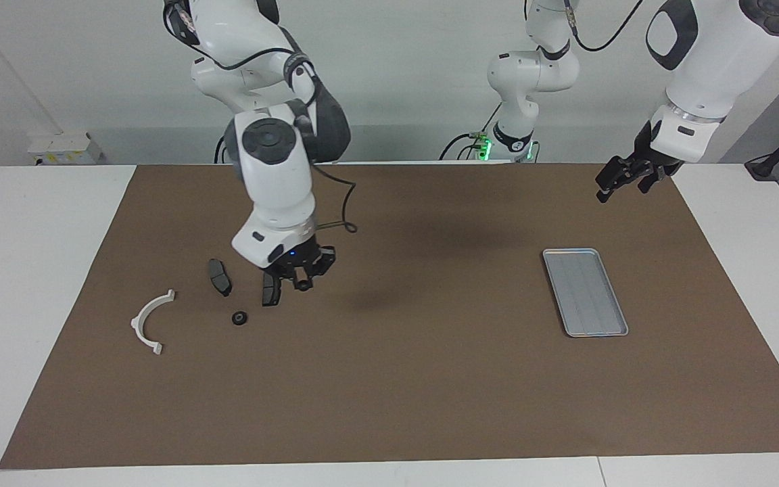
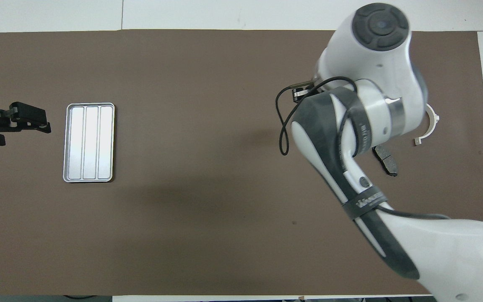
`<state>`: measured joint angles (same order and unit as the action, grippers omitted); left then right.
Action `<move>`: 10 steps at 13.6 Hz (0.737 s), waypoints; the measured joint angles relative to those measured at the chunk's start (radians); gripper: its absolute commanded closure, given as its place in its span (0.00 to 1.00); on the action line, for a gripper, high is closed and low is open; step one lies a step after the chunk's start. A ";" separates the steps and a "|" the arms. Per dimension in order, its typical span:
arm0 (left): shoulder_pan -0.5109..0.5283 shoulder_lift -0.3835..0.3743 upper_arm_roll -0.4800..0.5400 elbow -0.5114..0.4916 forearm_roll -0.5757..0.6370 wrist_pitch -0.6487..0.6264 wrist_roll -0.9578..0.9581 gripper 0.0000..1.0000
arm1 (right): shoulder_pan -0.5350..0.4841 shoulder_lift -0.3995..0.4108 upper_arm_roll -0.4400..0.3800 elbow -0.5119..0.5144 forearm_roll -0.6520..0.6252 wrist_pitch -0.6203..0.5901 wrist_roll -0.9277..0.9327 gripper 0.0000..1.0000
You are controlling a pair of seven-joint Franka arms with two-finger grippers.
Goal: Pick bearing gear from pile to tray
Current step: 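Carry the bearing with the right gripper to the table center and release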
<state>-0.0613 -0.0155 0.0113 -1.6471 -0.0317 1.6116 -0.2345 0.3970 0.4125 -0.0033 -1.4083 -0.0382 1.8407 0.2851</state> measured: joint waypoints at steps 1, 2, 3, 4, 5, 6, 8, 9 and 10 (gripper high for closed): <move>0.000 0.000 0.000 0.000 0.000 0.000 0.000 0.00 | 0.050 0.003 0.000 0.001 0.000 0.001 0.042 0.97; 0.000 0.000 0.000 0.000 0.000 0.000 0.000 0.00 | 0.090 0.006 0.001 0.001 0.001 0.004 0.079 0.97; 0.000 0.000 0.000 0.000 0.000 0.000 0.000 0.00 | 0.114 0.012 0.002 0.001 0.004 0.016 0.100 0.97; 0.000 0.000 0.000 0.000 0.000 0.000 0.000 0.00 | 0.129 0.022 0.002 0.001 0.009 0.036 0.111 0.97; 0.000 0.000 0.000 0.000 0.000 0.000 0.000 0.00 | 0.141 0.035 0.003 0.000 0.013 0.054 0.117 0.97; 0.000 0.000 0.000 0.000 0.000 0.000 0.000 0.00 | 0.150 0.053 0.003 0.000 0.015 0.072 0.123 0.97; 0.000 0.000 0.000 0.000 0.000 0.000 0.000 0.00 | 0.161 0.104 0.003 -0.001 0.015 0.139 0.141 0.96; 0.000 0.000 0.000 0.000 0.000 0.000 0.000 0.00 | 0.165 0.130 0.003 -0.001 0.016 0.169 0.142 0.96; 0.000 0.000 0.000 0.000 0.000 0.000 0.000 0.00 | 0.169 0.152 0.003 0.000 0.017 0.195 0.143 0.96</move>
<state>-0.0613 -0.0155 0.0113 -1.6471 -0.0317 1.6116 -0.2345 0.5657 0.5646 -0.0004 -1.4086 -0.0212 2.0357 0.4285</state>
